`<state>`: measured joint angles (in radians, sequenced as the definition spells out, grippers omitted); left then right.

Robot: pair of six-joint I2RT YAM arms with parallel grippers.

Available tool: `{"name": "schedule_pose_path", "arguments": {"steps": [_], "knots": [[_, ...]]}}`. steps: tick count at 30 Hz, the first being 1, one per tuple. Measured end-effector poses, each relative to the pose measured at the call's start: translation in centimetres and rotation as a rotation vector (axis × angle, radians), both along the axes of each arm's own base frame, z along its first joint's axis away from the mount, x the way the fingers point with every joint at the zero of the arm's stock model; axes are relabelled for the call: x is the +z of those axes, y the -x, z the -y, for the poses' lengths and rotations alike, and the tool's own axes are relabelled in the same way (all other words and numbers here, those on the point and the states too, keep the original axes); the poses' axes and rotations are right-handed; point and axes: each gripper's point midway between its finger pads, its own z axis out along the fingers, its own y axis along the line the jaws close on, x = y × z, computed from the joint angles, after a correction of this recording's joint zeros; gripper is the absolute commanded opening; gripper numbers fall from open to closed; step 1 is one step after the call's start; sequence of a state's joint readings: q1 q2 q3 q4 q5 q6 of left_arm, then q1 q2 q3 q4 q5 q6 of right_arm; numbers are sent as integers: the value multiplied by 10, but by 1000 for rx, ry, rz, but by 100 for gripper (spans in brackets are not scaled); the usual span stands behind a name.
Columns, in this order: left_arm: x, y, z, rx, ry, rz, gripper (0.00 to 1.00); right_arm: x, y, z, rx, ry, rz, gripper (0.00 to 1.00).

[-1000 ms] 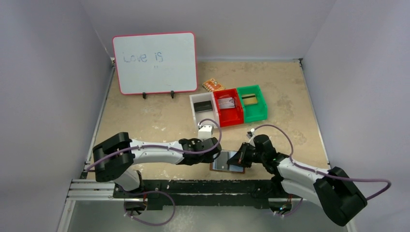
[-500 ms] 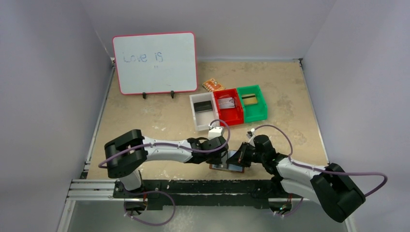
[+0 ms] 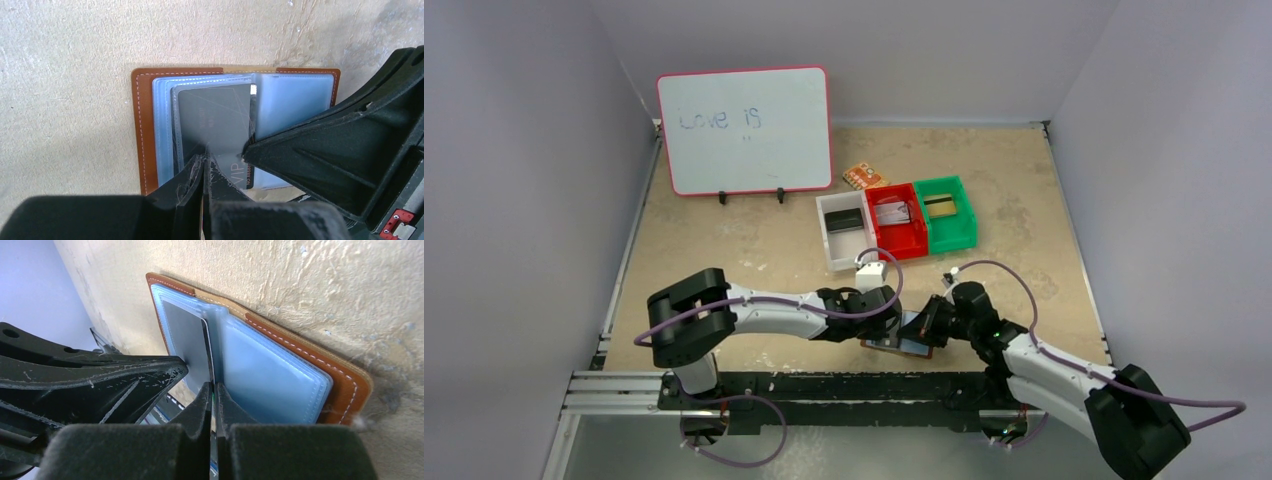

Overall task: Take the credit cards out of the card holder
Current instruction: Remove the credit card from the card holder.

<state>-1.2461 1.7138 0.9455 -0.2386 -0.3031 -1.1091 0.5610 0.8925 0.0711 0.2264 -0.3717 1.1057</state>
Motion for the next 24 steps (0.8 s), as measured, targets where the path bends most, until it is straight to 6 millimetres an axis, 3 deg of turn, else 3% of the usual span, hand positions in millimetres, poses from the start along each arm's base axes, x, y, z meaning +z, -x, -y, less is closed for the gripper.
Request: {"name": "schedule_pose_path", "arguments": {"steps": [24], "knots": [[0,-4,-11,55,-120,90,0,-1,0,1,-22,2,-15,0]]}}
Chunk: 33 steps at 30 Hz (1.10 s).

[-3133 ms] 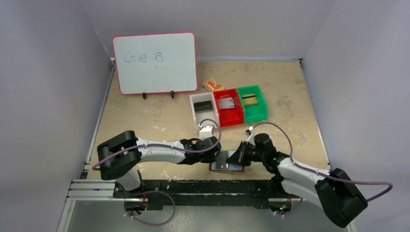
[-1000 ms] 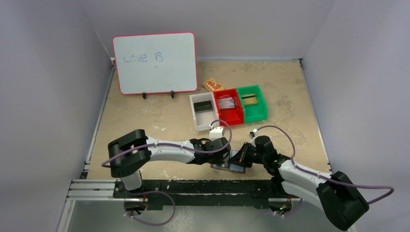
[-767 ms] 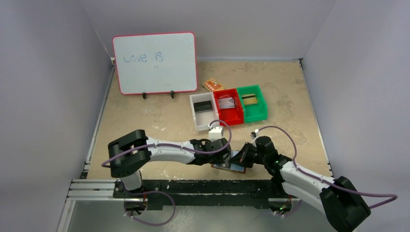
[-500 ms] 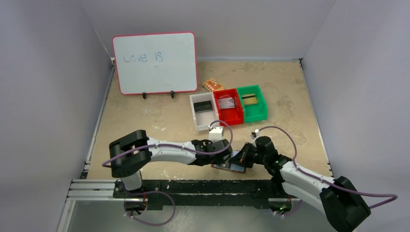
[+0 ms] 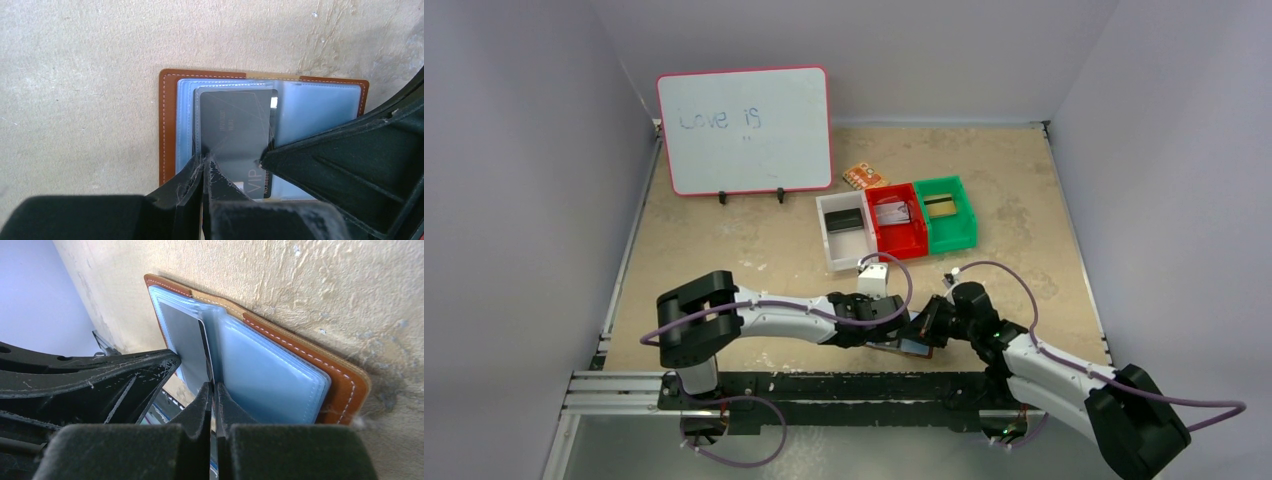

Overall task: Take the credit cards out of the card holder
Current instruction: Remove the credit card from the card holder.

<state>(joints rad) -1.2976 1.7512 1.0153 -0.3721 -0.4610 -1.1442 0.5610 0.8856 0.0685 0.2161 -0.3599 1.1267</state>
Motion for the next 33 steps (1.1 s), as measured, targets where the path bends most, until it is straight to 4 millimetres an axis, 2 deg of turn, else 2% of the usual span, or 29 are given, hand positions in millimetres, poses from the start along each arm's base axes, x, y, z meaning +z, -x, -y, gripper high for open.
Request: {"name": "schedule_pose_path", "arguments": {"steps": [4,20,33], "knots": [[-2,-2,-5,8,-25,11,0,0,0,0,-1,2,0,0],[-4,-5,-2,34,-14,33,0,5,3,8,-43,6,-1,0],[-5,-6,-2,35,-14,36,0,-2,9,20,-84,58,-41,0]]}}
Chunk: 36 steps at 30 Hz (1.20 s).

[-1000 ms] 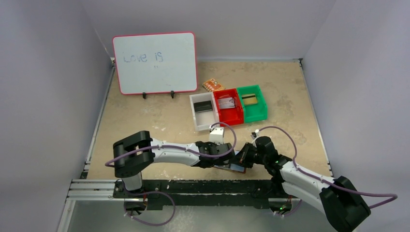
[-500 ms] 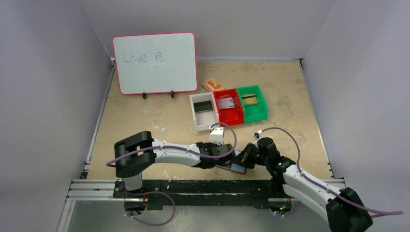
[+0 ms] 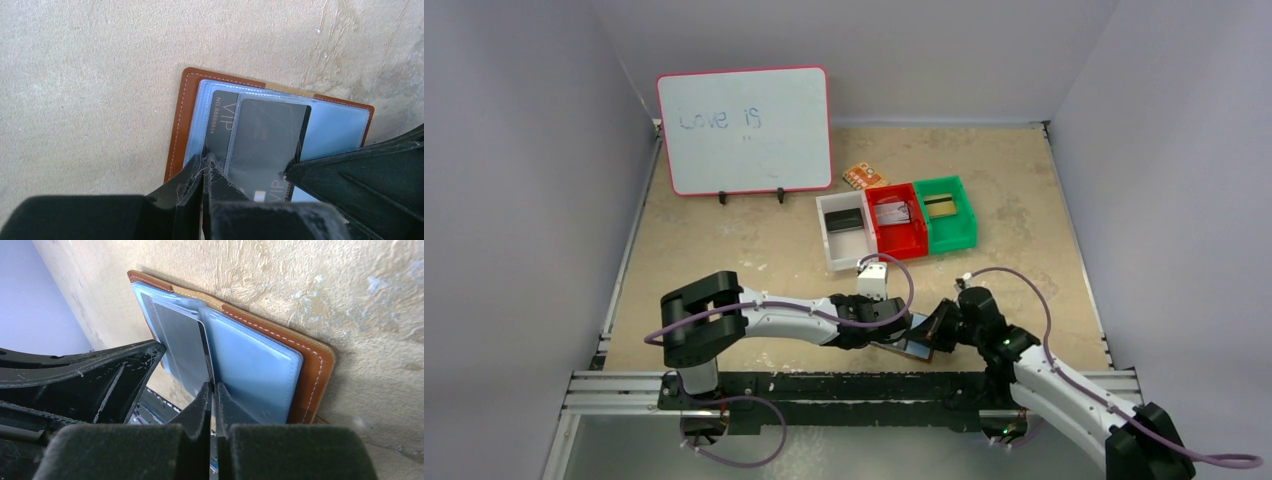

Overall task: Take the credit cards out of the card holder
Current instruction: Remove the credit card from the card holder.

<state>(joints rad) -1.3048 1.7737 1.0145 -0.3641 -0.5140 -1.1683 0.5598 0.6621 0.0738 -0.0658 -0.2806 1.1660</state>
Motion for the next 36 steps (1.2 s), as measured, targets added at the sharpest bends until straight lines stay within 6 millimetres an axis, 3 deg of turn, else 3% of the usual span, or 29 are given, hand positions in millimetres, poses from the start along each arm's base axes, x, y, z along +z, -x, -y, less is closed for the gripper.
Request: {"name": "schedule_pose_path", "arguments": {"steps": [8,17,19,24,26,31,36], "knots": [[-2,0,-7,67,35,-5,0,-5,-6,-12,30,-22,-23,0],[-1,-8,-46,229,55,53,0,-5,-36,-49,181,-52,-12,0],[1,-6,-59,262,48,54,0,-4,-45,-59,225,-60,15,0],[1,6,-123,307,-111,51,0,-3,-65,-78,301,-76,63,0],[8,9,-138,311,-141,51,3,-3,-69,-80,309,-79,77,0],[37,3,-128,274,-55,82,7,-2,-70,-81,317,-83,93,2],[54,-16,-94,230,20,85,6,0,-69,-80,316,-81,107,7]]}}
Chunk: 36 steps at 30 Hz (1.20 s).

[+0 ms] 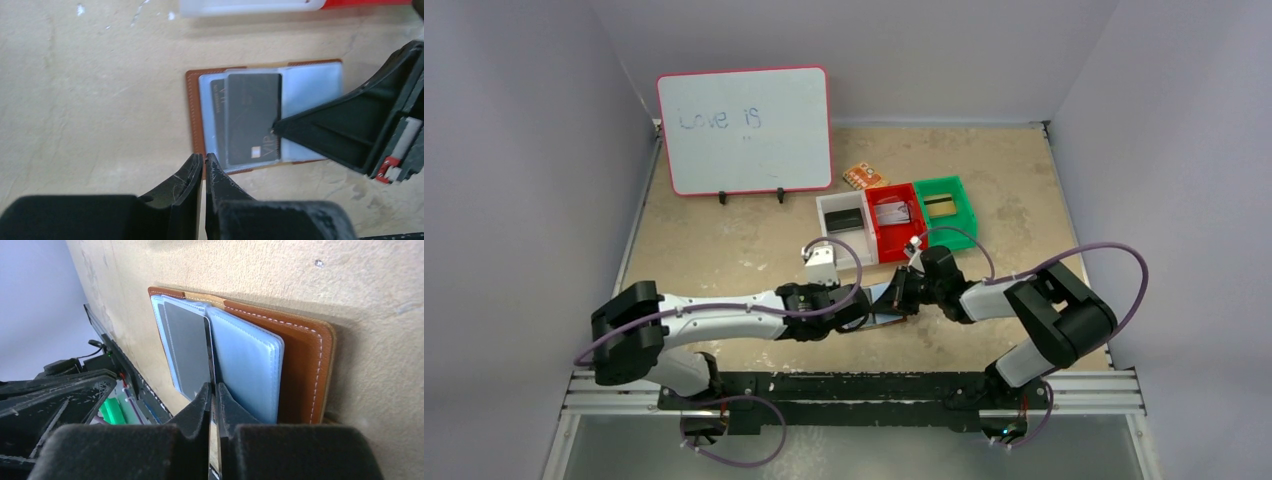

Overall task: Take the credit cards out of the card holder
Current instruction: Remove the credit card from the card holder.

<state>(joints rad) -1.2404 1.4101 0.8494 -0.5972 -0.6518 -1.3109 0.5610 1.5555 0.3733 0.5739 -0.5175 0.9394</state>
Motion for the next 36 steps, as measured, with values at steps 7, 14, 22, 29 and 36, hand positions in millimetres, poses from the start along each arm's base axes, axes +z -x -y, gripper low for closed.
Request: {"name": "schedule_pose_path", "arguments": {"steps": [7,14,22,29,36], "knots": [[-12,-21,24,-53,28,-42,6,1,2,3,-7,10,0,15],[-17,-21,46,-143,92,-73,5,2,2,3,-11,3,0,16],[-44,-16,43,-152,30,-121,1,2,2,2,-21,-5,-4,5],[-45,-18,41,-135,21,-109,0,8,-2,2,-41,-12,10,0],[-47,-19,36,-114,16,-99,0,12,-4,7,-68,2,30,0]]}}
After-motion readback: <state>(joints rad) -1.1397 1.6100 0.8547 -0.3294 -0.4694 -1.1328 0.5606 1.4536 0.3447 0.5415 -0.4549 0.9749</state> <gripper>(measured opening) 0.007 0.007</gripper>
